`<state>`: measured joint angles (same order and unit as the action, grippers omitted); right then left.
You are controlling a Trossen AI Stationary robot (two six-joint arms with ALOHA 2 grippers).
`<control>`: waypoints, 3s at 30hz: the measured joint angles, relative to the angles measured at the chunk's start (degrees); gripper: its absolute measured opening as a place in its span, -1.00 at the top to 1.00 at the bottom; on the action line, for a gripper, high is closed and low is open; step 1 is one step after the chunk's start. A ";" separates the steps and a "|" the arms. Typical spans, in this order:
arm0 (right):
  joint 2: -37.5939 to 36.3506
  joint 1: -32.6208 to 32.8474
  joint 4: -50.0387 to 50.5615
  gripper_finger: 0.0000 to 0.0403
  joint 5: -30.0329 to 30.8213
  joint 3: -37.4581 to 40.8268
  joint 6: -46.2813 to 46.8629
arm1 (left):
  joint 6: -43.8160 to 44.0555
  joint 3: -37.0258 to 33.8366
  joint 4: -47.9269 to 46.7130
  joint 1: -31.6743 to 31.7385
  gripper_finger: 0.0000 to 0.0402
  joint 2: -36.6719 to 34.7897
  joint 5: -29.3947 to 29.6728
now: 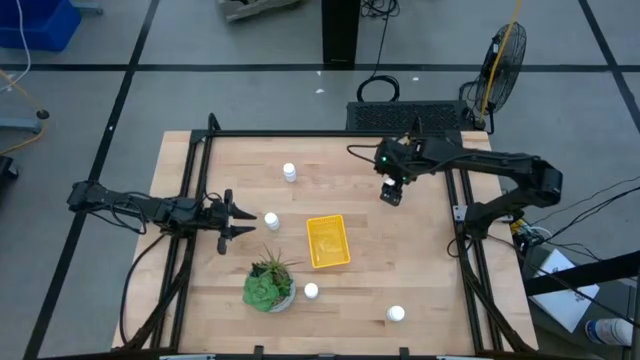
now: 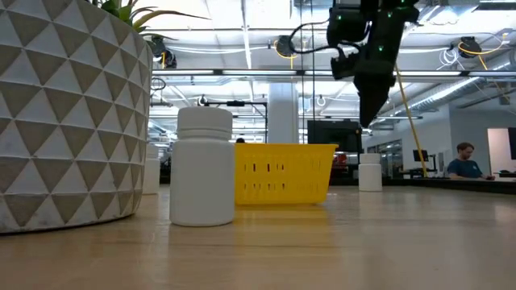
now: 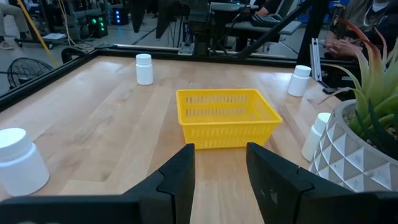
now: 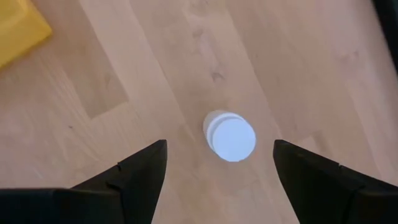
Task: Pick and place pill bottles into a basket
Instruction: Put the white pill bottle into the yellow bin
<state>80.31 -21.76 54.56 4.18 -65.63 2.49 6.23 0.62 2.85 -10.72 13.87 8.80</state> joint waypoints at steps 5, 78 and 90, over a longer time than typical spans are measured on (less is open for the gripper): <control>0.19 -0.83 -0.89 -0.41 -0.02 3.26 -0.22 | 0.02 0.00 0.00 0.00 0.26 0.00 0.01; 3.99 -5.12 -10.66 -0.41 -2.82 9.82 -3.26 | 0.14 0.00 0.17 0.00 0.26 0.00 0.11; 4.01 -5.33 -14.33 -0.41 -2.84 13.10 -3.45 | 0.13 0.00 0.26 0.00 0.26 0.01 0.13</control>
<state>84.31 -27.09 40.23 1.34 -52.53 -0.96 6.36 0.62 3.11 -10.72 13.87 8.93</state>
